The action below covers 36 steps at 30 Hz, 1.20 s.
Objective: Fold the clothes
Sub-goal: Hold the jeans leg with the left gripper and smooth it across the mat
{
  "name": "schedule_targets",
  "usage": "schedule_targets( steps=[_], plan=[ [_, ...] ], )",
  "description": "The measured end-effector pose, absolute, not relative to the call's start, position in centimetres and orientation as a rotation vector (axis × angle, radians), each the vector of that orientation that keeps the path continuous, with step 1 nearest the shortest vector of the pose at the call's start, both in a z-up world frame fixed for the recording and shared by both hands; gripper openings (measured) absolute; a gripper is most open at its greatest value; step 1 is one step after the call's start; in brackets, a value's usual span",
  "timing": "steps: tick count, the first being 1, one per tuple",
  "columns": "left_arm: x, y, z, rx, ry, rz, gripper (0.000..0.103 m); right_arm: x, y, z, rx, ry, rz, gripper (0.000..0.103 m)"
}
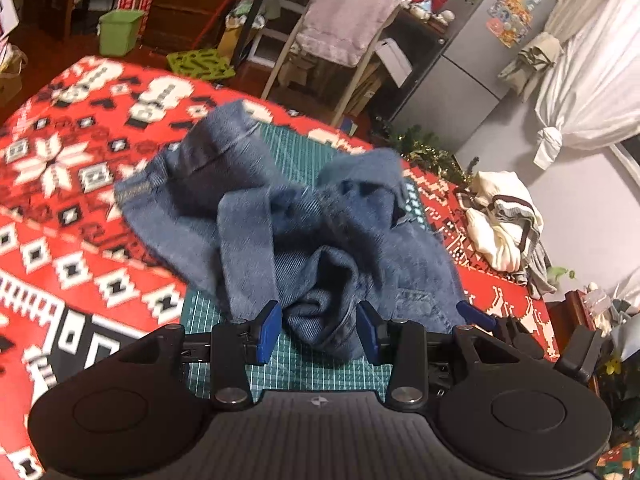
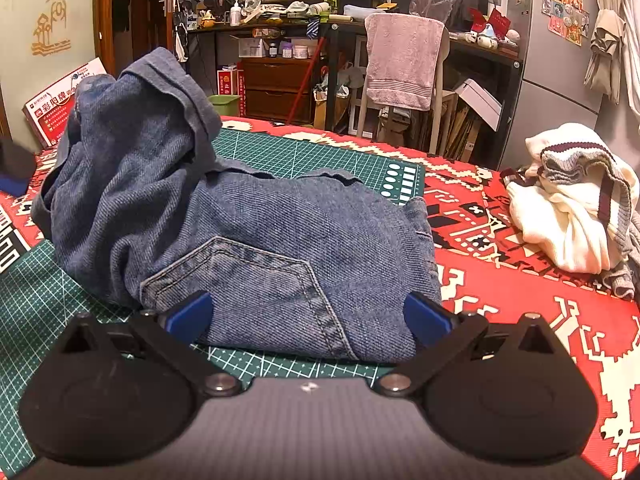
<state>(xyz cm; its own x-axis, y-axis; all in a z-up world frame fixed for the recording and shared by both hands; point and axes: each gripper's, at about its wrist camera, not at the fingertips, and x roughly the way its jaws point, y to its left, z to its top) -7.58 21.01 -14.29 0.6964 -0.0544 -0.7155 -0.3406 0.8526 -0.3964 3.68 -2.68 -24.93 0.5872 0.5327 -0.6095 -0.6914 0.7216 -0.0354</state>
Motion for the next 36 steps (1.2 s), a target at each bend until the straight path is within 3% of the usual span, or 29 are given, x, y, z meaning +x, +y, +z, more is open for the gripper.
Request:
schedule_targets(
  steps=[5, 18, 21, 23, 27, 36],
  plan=[
    [-5.7, 21.2, -12.7, -0.455, 0.734, 0.170, 0.048, 3.6, -2.7, -24.9, -0.283, 0.609, 0.724, 0.103],
    [-3.2, 22.8, -14.3, -0.390, 0.746, 0.192, 0.048, 3.7, -2.7, -25.0, -0.283, 0.609, 0.725, 0.103],
    [-3.7, 23.0, -15.2, -0.453, 0.774, 0.150, 0.044, 3.7, -2.7, -25.0, -0.283, 0.609, 0.725, 0.103],
    [-3.9, 22.8, -15.7, -0.481, 0.791, 0.126, 0.029, 3.7, -2.7, -25.0, -0.283, 0.609, 0.725, 0.103],
    [-4.8, 21.4, -16.4, -0.478, 0.792, 0.104, 0.015, 3.7, -2.7, -25.0, -0.283, 0.609, 0.725, 0.103],
    [-7.3, 19.6, -16.2, -0.487, 0.843, 0.081, 0.013, 3.7, -2.7, -25.0, -0.283, 0.609, 0.725, 0.103]
  ],
)
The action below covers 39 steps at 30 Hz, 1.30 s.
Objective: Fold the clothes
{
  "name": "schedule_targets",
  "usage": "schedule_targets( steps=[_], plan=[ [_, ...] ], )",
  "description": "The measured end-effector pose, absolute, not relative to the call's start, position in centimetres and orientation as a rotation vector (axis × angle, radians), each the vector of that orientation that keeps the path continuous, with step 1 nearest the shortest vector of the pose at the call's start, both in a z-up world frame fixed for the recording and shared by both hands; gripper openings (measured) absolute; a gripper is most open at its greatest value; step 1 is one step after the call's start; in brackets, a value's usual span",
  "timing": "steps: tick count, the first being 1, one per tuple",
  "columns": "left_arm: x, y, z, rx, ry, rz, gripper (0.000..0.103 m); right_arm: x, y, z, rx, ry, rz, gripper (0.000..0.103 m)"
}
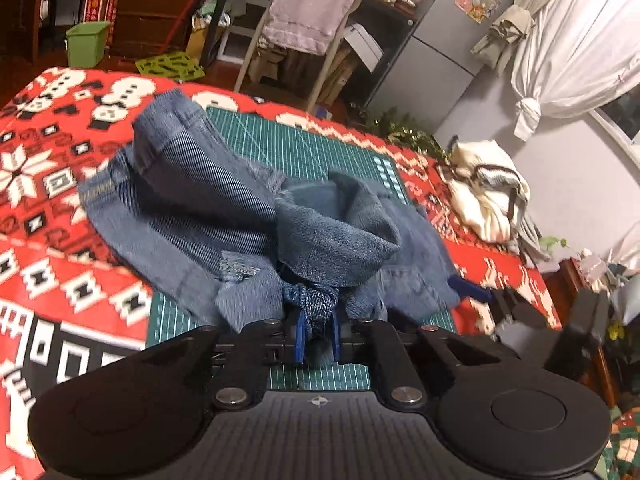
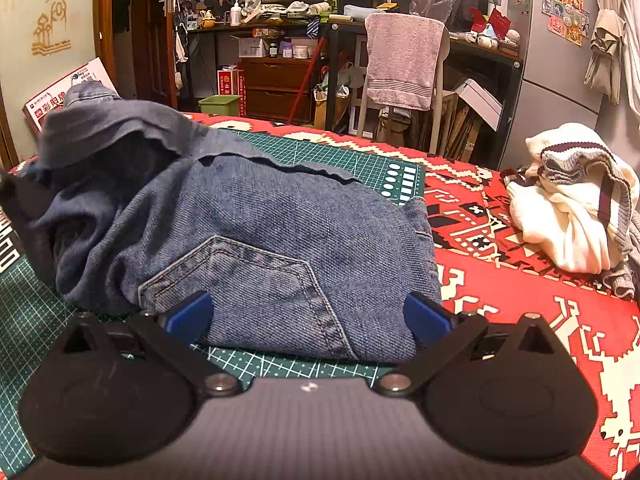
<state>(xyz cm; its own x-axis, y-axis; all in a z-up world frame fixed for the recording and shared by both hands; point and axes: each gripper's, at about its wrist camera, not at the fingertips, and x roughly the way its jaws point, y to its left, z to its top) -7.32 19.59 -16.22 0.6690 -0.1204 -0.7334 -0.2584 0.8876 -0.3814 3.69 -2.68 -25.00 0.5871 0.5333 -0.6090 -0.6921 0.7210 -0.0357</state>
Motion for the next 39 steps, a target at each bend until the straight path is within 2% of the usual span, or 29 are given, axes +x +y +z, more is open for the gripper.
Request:
schedule_targets(
  steps=[39],
  plan=[
    [-10.1, 17.0, -18.9, -0.575, 0.989, 0.050, 0.013, 3.5, -2.6, -24.8, -0.301, 0.618, 0.727, 0.103]
  ],
)
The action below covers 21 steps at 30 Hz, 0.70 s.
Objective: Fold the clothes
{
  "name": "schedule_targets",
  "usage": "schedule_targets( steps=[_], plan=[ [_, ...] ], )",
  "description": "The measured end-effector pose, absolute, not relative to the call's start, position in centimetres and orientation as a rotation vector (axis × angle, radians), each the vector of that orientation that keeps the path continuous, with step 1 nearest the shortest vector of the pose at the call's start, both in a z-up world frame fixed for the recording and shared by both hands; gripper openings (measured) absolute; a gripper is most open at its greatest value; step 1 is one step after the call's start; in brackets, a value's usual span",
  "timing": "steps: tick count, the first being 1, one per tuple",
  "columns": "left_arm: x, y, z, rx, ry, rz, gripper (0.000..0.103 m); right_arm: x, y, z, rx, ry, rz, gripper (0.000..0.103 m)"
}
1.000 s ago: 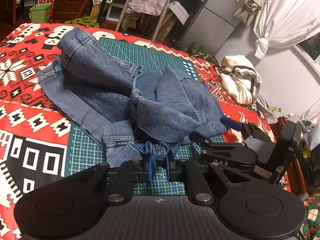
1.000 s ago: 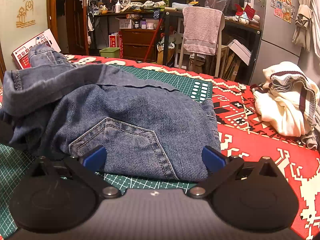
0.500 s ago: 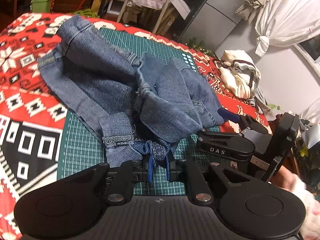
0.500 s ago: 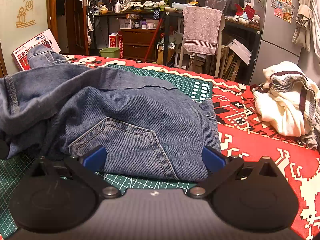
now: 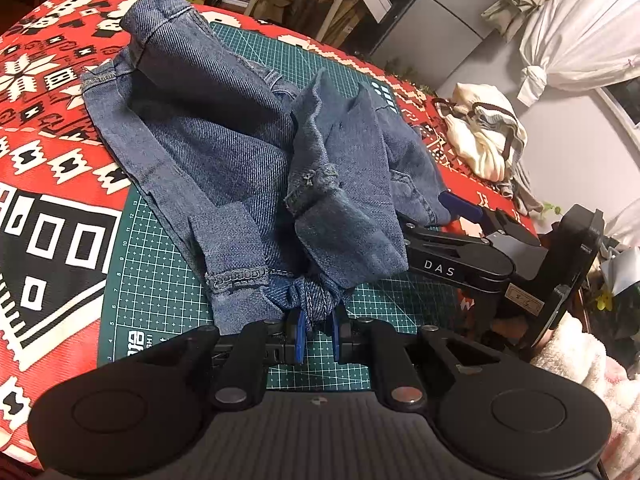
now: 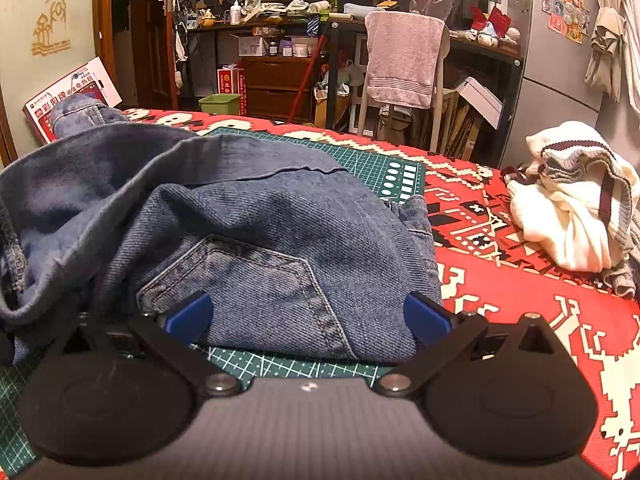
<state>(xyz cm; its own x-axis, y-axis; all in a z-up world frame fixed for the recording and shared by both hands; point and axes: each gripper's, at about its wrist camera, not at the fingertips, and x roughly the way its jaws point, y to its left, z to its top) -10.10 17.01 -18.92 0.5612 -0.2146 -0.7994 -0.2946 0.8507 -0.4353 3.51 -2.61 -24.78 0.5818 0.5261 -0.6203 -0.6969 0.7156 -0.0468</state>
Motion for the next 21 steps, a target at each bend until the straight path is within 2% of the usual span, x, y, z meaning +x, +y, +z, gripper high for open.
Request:
schedule_targets(
  steps=[6, 8, 10, 12, 17, 21],
  plan=[
    [-10.4, 16.7, -18.7, -0.560, 0.991, 0.038, 0.013, 2.0, -4.3, -22.4, -0.244, 0.670, 0.747, 0.102],
    [-10.6, 16.7, -18.7, -0.554, 0.992, 0.031, 0.013, 1.5, -5.4, -21.1, -0.166, 0.700, 0.740, 0.099],
    [-10.8, 16.6, -18.7, -0.555, 0.992, 0.023, 0.013, 1.1, -5.9, -19.9, -0.105, 0.724, 0.746, 0.089],
    [-10.9, 16.6, -18.8, -0.563, 0.994, 0.015, 0.013, 0.5, -5.6, -18.5, -0.068, 0.735, 0.784, 0.086],
    [-10.9, 16.3, -19.1, -0.571, 0.993, -0.002, 0.013, -0.4, -2.4, -15.9, -0.084, 0.715, 0.855, 0.085],
    [-11.1, 16.0, -19.1, -0.573, 0.992, -0.019, 0.013, -0.2, 0.4, -14.8, -0.081, 0.725, 0.883, 0.079]
  ],
)
